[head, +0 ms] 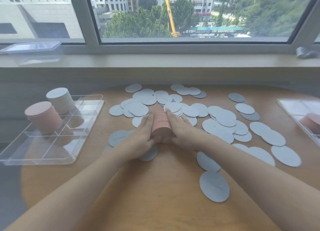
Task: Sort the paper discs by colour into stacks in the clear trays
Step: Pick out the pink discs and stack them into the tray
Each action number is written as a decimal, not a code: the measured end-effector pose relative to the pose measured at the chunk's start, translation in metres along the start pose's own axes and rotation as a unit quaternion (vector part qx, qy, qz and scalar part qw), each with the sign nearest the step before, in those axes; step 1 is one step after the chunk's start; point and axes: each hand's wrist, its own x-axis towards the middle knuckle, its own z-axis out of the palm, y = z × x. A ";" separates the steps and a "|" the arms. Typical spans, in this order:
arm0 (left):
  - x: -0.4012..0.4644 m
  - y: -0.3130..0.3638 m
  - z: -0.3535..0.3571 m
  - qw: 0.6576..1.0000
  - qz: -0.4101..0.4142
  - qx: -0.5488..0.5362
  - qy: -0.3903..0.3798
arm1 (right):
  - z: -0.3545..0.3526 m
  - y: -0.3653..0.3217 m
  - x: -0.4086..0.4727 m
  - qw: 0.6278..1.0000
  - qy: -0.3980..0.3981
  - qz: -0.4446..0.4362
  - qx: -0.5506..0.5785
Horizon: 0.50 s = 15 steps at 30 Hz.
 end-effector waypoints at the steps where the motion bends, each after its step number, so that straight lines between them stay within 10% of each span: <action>1: 0.001 -0.001 0.001 1.000 0.000 0.010 0.001 | 0.001 -0.001 -0.001 1.000 0.003 0.003 -0.002; 8: 0.003 -0.005 -0.017 0.999 -0.005 0.021 -0.035 | -0.016 0.002 -0.001 1.000 -0.025 -0.005 -0.004; 15: -0.011 -0.014 -0.021 0.989 0.023 -0.072 0.124 | -0.021 -0.006 0.010 0.992 0.056 -0.031 0.106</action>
